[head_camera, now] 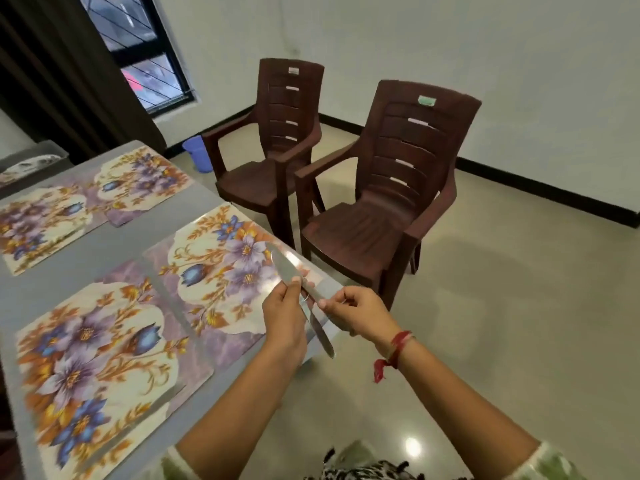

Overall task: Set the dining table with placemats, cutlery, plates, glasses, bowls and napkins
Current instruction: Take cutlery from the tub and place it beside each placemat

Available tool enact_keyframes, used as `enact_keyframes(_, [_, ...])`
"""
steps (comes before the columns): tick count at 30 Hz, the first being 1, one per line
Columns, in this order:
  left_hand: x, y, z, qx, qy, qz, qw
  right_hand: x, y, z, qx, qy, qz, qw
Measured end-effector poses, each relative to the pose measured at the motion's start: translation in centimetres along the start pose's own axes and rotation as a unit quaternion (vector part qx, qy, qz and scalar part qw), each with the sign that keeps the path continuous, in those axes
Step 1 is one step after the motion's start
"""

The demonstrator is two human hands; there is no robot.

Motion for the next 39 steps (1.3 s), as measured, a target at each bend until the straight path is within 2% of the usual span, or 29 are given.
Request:
enact_keyframes(7, [6.1,0.6,-6.2,-0.017,0.027,0.094,0.995,-6.0,-0.8,-7.7,0.042,-0.080,-0.074,0.993])
enact_keyframes(15, [12.6,4.4,-16.2,-0.017,0.048,0.181,0.982,-10.4,-7.4,-21.9,0.043,0.017,-0.251,0.967])
enact_keyframes(17, [12.8,5.5,-17.8,-0.008,0.054,0.184,0.981,-10.1,-9.0,-24.8,0.031,0.022,-0.277,0.960])
enact_keyframes(21, [10.1,6.6,-20.5,-0.009,0.133,0.224,0.965,-6.2,-10.6,-30.4,0.060,-0.021,-0.306,0.950])
enact_keyframes(27, [2.2,7.6,-20.6,0.032,0.299,0.274,0.913,1.8,-11.0,-37.1,0.105,-0.114,-0.237,0.959])
enact_keyframes(31, [-2.2,8.0,-20.9,0.040,0.381,0.250,0.889,8.8,-11.9,-41.3,0.119,-0.188,-0.212,0.951])
enact_keyframes(33, [-3.4,8.2,-21.1,0.039,0.415,0.225,0.881,12.4,-13.3,-42.7,0.098,-0.216,-0.197,0.951])
enact_keyframes(36, [-4.6,8.4,-21.5,0.035,0.467,0.245,0.849,17.7,-14.8,-44.7,0.001,-0.269,-0.043,0.962])
enact_keyframes(39, [-5.6,8.2,-22.1,0.020,0.498,0.255,0.829,23.0,-14.2,-46.4,-0.041,-0.338,0.078,0.937])
Point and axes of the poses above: each hand's wrist, its own z-axis away from the middle knuckle, its own x-axis out of the palm, y = z × x, the point moved 3 cm from there along -z, towards the middle knuckle, and after that the axes turned 7 degrees about -z, right-handed, at the moved point
